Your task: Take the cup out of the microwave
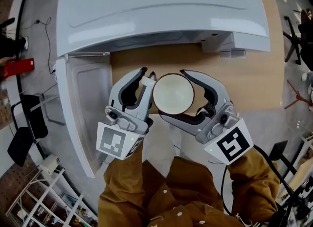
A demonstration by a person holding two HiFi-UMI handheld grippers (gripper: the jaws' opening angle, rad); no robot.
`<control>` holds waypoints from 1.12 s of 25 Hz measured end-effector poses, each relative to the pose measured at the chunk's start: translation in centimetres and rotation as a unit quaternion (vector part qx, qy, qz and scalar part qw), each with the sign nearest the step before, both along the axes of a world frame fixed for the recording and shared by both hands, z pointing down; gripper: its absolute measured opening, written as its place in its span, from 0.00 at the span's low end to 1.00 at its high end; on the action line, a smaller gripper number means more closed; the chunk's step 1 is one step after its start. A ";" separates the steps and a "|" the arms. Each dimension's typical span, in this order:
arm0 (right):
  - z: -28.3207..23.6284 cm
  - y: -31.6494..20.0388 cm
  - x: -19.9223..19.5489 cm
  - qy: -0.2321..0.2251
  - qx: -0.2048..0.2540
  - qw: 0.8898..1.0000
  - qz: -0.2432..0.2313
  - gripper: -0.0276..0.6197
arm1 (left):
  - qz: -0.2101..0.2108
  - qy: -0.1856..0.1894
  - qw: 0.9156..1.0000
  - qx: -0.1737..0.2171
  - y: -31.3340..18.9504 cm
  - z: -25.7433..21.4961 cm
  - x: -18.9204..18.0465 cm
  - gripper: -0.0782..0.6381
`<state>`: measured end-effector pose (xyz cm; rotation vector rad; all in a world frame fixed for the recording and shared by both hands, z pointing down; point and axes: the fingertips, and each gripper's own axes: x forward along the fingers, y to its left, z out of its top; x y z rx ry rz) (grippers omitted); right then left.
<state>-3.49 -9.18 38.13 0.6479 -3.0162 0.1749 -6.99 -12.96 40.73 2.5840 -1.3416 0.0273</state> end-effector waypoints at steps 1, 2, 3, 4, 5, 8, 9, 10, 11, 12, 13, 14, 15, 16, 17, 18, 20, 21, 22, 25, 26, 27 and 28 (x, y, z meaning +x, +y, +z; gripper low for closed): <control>-0.4 0.0 0.0 0.001 0.003 1.000 -0.003 0.62 | 0.002 -0.004 1.000 0.004 0.0 -0.5 0.2 0.18; -0.8 0.1 0.1 0.002 0.006 1.000 -0.005 0.62 | 0.002 -0.006 1.000 0.007 0.0 -1.0 0.3 0.18; -1.3 0.0 0.2 0.001 0.008 1.000 -0.007 0.62 | -0.001 -0.007 1.000 0.010 0.0 -1.5 0.4 0.18; -1.8 0.0 0.3 -0.001 0.011 1.000 -0.007 0.62 | -0.005 -0.008 1.000 0.012 0.0 -2.1 0.4 0.18; -2.4 -0.1 0.4 -0.003 0.015 1.000 -0.007 0.62 | -0.011 -0.010 1.000 0.016 -0.2 -2.7 0.5 0.18; -4.4 -0.5 0.8 -0.010 0.031 0.999 -0.005 0.62 | -0.025 -0.005 0.999 0.027 -0.6 -4.9 0.7 0.17; -5.1 -0.5 0.9 -0.010 0.037 0.999 -0.005 0.62 | -0.028 -0.003 0.999 0.030 -0.7 -5.6 0.8 0.17; -5.7 -0.6 1.0 -0.010 0.041 0.999 -0.004 0.63 | -0.029 -0.001 0.999 0.033 -0.7 -6.3 0.9 0.17; -6.3 -0.6 1.2 -0.010 0.045 0.999 -0.002 0.63 | -0.030 0.001 0.999 0.035 -0.8 -6.9 1.0 0.17; -7.0 -0.6 1.3 -0.012 0.047 0.999 0.001 0.63 | -0.031 0.003 0.999 0.036 -0.7 -7.5 1.1 0.17; -7.5 -0.5 1.4 -0.013 0.049 0.999 0.003 0.63 | -0.032 0.006 0.999 0.035 -0.7 -8.0 1.2 0.17; -8.1 -0.4 1.4 -0.013 0.051 0.999 0.005 0.64 | -0.034 0.011 0.999 0.033 -0.7 -8.4 1.1 0.17; -8.5 -0.2 1.3 -0.012 0.053 0.998 0.006 0.66 | -0.037 0.016 0.999 0.031 -0.6 -8.8 1.0 0.17; -8.8 -0.1 1.2 -0.010 0.055 0.998 0.006 0.68 | -0.040 0.022 0.999 0.029 -0.6 -9.2 0.8 0.17; -9.0 0.0 1.2 -0.007 0.057 0.998 0.006 0.70 | -0.044 0.026 0.998 0.029 -0.7 -9.5 0.6 0.17; -9.2 0.1 1.2 -0.005 0.057 0.998 0.006 0.72 | -0.048 0.029 0.998 0.030 -0.7 -9.8 0.3 0.17; -9.6 0.3 1.6 -0.002 0.057 0.998 0.009 0.73 | -0.054 0.030 0.998 0.035 -0.7 -10.5 -0.4 0.17; -9.8 0.4 2.1 -0.001 0.055 0.998 0.015 0.73 | -0.056 0.030 0.997 0.037 -0.7 -10.8 -0.6 0.17; -10.1 0.4 2.7 -0.003 0.052 0.998 0.024 0.73 | -0.057 0.031 0.997 0.038 -0.6 -11.2 -0.8 0.17; -11.4 -0.6 5.4 -0.031 0.038 0.996 0.079 0.69 | -0.059 0.032 0.997 0.041 0.0 -12.3 -1.3 0.17; -11.9 -1.1 6.5 -0.043 0.034 0.993 0.101 0.65 | -0.059 0.032 0.997 0.042 0.2 -12.7 -1.4 0.17; -12.2 -1.3 7.5 -0.053 0.031 0.991 0.118 0.57 | -0.059 0.032 0.997 0.042 0.5 -13.1 -1.6 0.17; -12.3 -1.4 8.3 -0.059 0.026 0.990 0.128 0.51 | -0.059 0.033 0.997 0.041 0.8 -13.4 -1.7 0.17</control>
